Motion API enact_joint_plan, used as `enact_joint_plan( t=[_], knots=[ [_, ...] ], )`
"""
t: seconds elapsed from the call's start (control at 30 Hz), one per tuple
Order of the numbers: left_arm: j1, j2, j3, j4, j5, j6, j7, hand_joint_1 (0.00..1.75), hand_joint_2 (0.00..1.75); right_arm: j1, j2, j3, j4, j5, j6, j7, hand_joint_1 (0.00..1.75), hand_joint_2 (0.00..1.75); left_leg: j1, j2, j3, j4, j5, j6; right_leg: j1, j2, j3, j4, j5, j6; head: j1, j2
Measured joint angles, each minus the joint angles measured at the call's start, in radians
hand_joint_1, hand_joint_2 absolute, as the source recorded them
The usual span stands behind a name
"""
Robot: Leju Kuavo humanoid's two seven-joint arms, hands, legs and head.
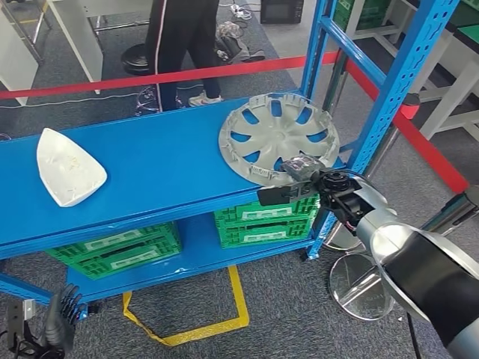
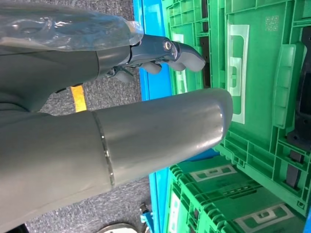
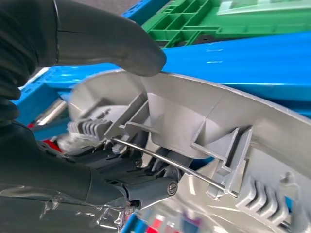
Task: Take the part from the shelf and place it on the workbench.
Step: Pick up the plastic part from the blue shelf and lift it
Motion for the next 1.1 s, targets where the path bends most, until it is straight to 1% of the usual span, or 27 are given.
enact_joint_plan(
  t=[0.37,0.87,1.0,1.1],
  knots=[
    [0.0,-0.002,-0.01,0.0,0.016,0.0,0.005,0.0,0.0,-0.007,-0.015,0.0,0.0,0.014,0.008,-0.004,1.75,1.75,0.0,-0.001,0.0,0.0,0.0,0.0,0.0,-0.001,0.0,0.0,0.0,0.0,0.0,0.0],
    [0.001,-0.003,-0.023,0.0,0.025,0.007,0.003,0.0,0.0,-0.009,-0.021,0.0,-0.001,0.014,0.009,-0.011,1.75,1.75,-0.001,-0.002,0.0,0.001,0.0,0.0,0.0,-0.002,0.001,0.0,0.0,0.0,0.0,0.0],
    [0.005,-0.003,-0.024,0.0,0.039,0.008,-0.006,0.0,0.0,-0.013,-0.022,-0.002,-0.004,-0.01,0.007,-0.017,1.75,1.75,-0.001,-0.002,-0.001,0.0,0.0,0.0,0.0,-0.003,0.001,0.0,0.0,0.0,0.0,0.0],
    [0.009,-0.001,-0.026,0.0,0.053,0.008,-0.008,0.0,0.0,-0.019,-0.022,-0.013,-0.016,-0.053,0.014,-0.024,1.75,1.75,-0.001,-0.002,-0.002,0.0,0.0,0.0,0.0,-0.003,0.0,0.0,0.0,0.0,0.0,0.0]
  ],
)
